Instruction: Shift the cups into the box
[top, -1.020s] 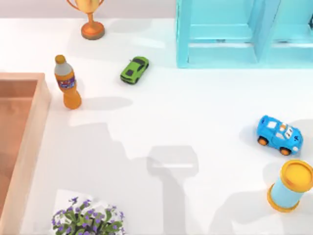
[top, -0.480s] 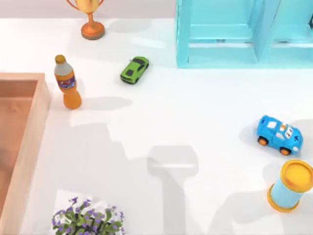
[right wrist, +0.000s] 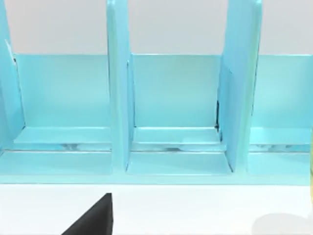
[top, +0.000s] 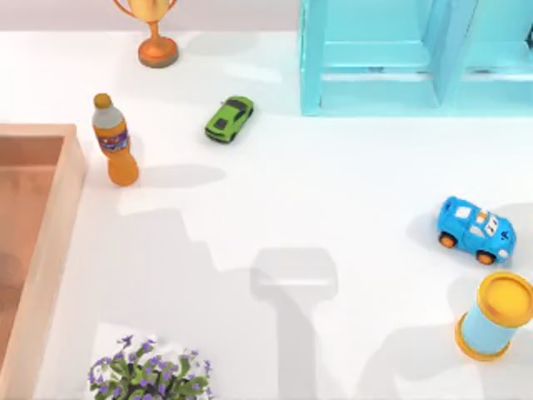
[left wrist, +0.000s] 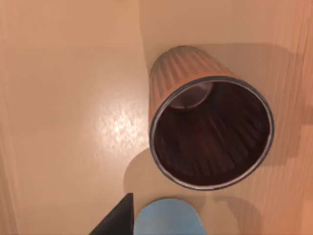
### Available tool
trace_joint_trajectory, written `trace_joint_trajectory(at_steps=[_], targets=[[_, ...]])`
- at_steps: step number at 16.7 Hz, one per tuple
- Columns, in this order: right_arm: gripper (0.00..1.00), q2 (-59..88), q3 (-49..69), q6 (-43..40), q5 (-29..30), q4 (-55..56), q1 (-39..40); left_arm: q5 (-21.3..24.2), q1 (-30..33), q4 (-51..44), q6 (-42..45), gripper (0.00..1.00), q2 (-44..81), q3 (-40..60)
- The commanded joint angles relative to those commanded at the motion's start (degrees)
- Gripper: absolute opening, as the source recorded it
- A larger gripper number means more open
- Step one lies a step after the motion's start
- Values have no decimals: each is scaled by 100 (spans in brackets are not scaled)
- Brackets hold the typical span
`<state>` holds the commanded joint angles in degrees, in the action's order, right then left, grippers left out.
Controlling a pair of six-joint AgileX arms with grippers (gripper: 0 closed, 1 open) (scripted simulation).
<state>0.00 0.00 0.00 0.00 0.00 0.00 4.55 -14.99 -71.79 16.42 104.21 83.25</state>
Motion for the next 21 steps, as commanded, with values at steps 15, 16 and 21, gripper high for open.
trace_joint_trajectory(at_steps=[15,16,21], targets=[[100,0,0,0,0,0,0,8,13,-1580,-19,100,162,1712],[100,0,0,0,0,0,0,7,19,-1819,-20,100,172,1974],[100,0,0,0,0,0,0,2,38,-2333,-25,100,178,2513]])
